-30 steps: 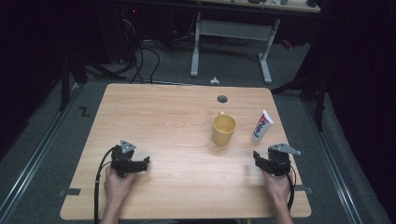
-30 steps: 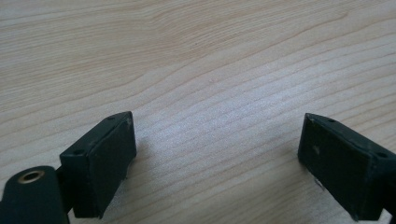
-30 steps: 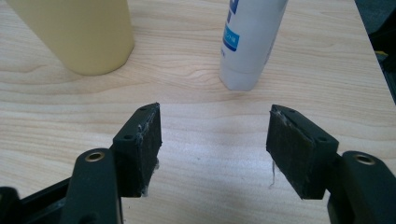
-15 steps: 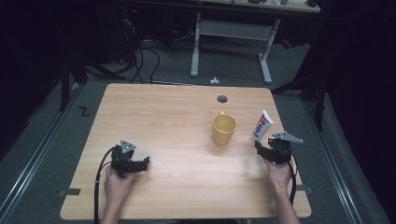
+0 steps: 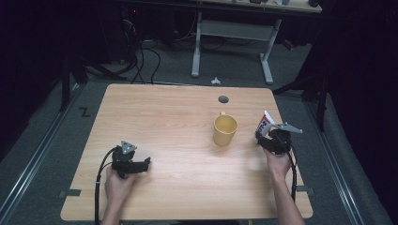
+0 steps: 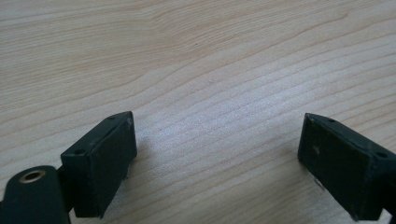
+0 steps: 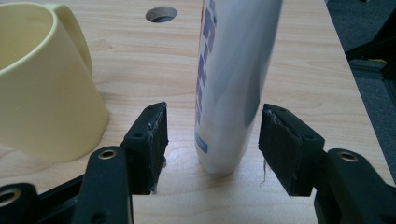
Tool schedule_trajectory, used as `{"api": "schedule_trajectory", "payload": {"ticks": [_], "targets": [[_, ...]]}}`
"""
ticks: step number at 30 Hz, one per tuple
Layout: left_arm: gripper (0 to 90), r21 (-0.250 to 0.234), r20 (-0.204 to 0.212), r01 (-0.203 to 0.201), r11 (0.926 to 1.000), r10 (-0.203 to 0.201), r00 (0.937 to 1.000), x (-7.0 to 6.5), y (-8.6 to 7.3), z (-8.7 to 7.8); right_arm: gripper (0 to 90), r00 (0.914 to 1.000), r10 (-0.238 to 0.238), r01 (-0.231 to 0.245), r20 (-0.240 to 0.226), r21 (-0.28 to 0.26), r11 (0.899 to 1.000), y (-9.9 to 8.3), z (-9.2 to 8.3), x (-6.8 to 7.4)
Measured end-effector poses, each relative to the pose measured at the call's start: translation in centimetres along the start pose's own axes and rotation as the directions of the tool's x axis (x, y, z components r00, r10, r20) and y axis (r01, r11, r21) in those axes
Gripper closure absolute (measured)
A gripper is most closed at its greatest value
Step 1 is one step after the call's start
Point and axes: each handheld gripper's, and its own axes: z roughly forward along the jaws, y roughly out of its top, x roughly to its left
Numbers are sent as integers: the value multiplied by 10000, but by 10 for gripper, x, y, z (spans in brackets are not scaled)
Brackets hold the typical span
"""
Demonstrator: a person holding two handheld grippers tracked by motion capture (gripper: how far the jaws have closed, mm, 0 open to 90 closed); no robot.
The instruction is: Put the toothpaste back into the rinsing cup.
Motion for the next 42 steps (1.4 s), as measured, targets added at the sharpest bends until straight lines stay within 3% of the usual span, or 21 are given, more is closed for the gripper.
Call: {"api": "schedule_trajectory", "payload": {"ticks": [10,19,31,34,42], "targets": [[120,-1,-13,2,10000,-2,10000,0,0,0,496,9997,249,-249,78,7,9997,-1,13,-3],[121,-5,-23,-3,10000,3,10000,0,0,0,561,9998,155,-153,85,-187,9997,-1,17,-6],[122,-7,-10,10,10000,-10,10000,0,0,0,611,9991,-378,382,185,-191,9991,0,17,-4],[125,-16,-7,19,10000,-19,10000,0,0,0,626,9976,-688,688,65,33,9976,5,17,-4],[132,-24,-10,23,10000,-23,10000,0,0,0,638,9959,-813,819,-400,150,9965,8,12,-3]]}}
